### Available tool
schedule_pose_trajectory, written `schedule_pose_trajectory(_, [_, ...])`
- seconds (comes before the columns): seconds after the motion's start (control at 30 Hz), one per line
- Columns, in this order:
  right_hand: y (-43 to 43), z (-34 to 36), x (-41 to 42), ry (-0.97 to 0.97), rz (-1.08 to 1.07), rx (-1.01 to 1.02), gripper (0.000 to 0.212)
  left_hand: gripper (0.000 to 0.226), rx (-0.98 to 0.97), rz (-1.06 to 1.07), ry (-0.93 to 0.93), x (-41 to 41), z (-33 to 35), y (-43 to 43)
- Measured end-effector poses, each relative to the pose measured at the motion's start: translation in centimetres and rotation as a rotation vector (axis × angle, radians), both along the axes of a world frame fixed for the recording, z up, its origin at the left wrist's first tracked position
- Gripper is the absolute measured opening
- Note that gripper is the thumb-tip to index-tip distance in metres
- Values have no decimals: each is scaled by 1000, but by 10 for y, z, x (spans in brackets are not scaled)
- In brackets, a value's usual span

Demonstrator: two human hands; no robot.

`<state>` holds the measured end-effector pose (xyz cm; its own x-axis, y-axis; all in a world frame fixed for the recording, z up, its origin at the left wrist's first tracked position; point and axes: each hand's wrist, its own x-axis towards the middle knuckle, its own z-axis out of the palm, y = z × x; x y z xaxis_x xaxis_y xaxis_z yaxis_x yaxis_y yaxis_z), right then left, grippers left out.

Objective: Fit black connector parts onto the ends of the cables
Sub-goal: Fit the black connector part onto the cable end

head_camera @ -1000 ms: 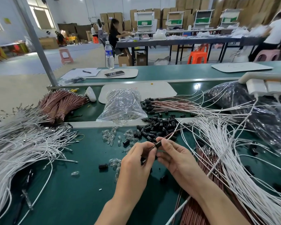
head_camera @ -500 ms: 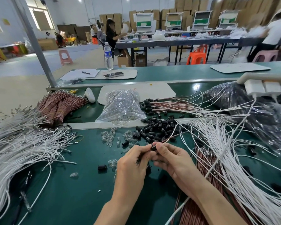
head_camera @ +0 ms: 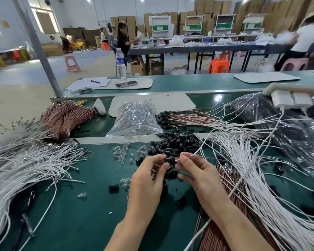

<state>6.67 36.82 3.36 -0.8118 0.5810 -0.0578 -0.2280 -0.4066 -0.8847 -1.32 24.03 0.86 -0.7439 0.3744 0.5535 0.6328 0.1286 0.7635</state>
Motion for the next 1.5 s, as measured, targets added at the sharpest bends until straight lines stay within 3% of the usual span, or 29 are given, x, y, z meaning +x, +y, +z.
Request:
schedule_pose_trajectory(0.07, [-1,1,0,-13,0,50,19,16,-37,12,-57,1,2,1])
schedule_pose_trajectory(0.17, [-4,2,0,-37,7,139,20,32,-138,62,-99,1,1,1])
schedule_pose_trajectory(0.57, [-1,-6,-2,-16,146,151,30,53,-376,230,107,6,2,8])
schedule_pose_trajectory(0.93, [-3,-11,-3,12,189,146,29,55,-310,117,-65,6,1,7])
schedule_pose_trajectory(1.17, [-4,-14,-5,8,167,144,29,55,-415,176,26,5,1,8])
schedule_pose_trajectory(1.5, [0,-15,-5,51,249,18,28,52,-407,130,-13,5,2,4])
